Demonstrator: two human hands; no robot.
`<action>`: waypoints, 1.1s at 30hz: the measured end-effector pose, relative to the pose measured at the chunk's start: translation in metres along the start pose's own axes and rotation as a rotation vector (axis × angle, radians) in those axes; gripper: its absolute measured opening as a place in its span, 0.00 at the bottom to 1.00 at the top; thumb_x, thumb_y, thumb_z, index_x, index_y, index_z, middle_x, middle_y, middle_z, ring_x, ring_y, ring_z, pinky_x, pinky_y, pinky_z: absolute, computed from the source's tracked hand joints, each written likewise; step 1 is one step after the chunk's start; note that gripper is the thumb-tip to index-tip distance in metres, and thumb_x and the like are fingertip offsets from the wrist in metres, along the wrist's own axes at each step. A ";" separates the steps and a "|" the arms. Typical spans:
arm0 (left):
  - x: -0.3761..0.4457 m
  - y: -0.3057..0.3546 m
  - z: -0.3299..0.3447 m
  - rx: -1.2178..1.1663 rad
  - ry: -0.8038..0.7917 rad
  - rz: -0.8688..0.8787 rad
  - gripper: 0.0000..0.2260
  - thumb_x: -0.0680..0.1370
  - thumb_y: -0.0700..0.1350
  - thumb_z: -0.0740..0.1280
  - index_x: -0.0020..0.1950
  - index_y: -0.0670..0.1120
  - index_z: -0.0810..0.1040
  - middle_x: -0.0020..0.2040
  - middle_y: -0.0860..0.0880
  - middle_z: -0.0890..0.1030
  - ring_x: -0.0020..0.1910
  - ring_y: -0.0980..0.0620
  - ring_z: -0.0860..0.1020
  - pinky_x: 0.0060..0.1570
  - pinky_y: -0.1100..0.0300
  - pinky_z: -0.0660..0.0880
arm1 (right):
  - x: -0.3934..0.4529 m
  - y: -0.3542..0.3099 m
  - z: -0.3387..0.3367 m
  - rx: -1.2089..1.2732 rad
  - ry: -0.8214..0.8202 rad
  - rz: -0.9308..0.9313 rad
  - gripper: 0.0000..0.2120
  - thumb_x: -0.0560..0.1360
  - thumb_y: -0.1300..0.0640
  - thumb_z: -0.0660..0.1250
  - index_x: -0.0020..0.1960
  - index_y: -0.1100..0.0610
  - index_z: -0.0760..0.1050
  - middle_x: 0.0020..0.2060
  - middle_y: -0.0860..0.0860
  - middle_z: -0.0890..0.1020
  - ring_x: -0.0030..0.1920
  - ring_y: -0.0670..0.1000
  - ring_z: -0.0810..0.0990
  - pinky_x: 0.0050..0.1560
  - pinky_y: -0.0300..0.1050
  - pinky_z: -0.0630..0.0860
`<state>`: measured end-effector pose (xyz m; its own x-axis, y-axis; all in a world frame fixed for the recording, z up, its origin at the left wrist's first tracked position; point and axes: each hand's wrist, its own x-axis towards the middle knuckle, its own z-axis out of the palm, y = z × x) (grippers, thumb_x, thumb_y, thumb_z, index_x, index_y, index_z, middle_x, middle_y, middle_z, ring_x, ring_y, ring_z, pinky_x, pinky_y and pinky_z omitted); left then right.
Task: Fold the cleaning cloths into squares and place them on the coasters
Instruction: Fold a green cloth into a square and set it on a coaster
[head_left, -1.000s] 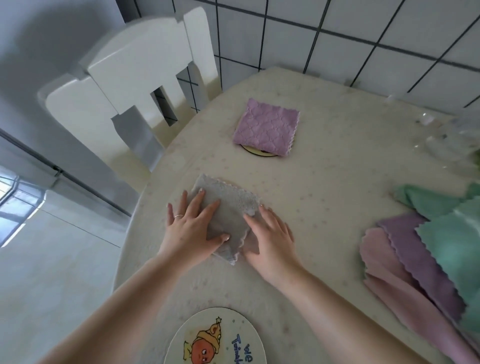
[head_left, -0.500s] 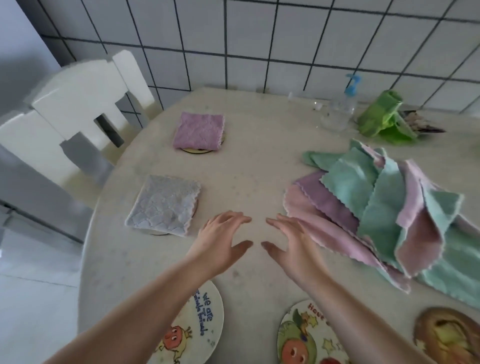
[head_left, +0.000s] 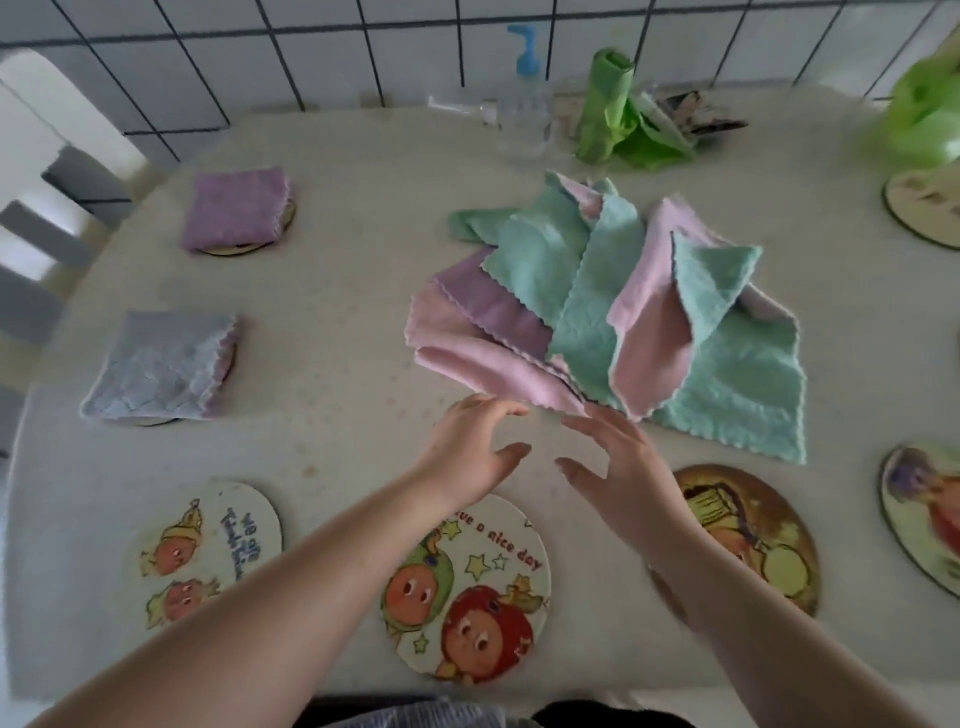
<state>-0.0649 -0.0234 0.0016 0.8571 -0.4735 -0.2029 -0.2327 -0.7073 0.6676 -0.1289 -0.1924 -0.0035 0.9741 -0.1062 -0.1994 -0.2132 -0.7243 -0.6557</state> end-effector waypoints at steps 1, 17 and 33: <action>0.007 0.010 0.011 -0.006 0.006 0.003 0.19 0.74 0.48 0.68 0.65 0.47 0.73 0.65 0.49 0.74 0.65 0.50 0.68 0.66 0.53 0.64 | 0.000 0.012 -0.012 -0.005 -0.002 -0.008 0.22 0.72 0.54 0.69 0.65 0.49 0.72 0.68 0.48 0.68 0.68 0.50 0.66 0.62 0.39 0.61; 0.066 0.112 0.098 0.156 0.101 -0.057 0.12 0.76 0.44 0.63 0.58 0.53 0.78 0.65 0.56 0.73 0.67 0.55 0.66 0.70 0.55 0.59 | 0.053 0.094 -0.122 -0.270 -0.242 -0.287 0.27 0.76 0.54 0.64 0.72 0.47 0.60 0.75 0.41 0.50 0.71 0.48 0.62 0.64 0.48 0.68; 0.099 0.126 0.079 0.134 0.167 -0.163 0.18 0.79 0.47 0.59 0.68 0.58 0.67 0.67 0.62 0.68 0.58 0.58 0.73 0.62 0.58 0.70 | 0.128 0.104 -0.159 -0.554 -0.214 -0.519 0.24 0.76 0.63 0.59 0.69 0.50 0.61 0.60 0.47 0.75 0.50 0.50 0.78 0.48 0.44 0.75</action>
<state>-0.0456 -0.2009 0.0096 0.9497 -0.2623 -0.1712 -0.1346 -0.8353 0.5331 -0.0144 -0.3896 0.0188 0.8916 0.4308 -0.1398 0.3878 -0.8855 -0.2558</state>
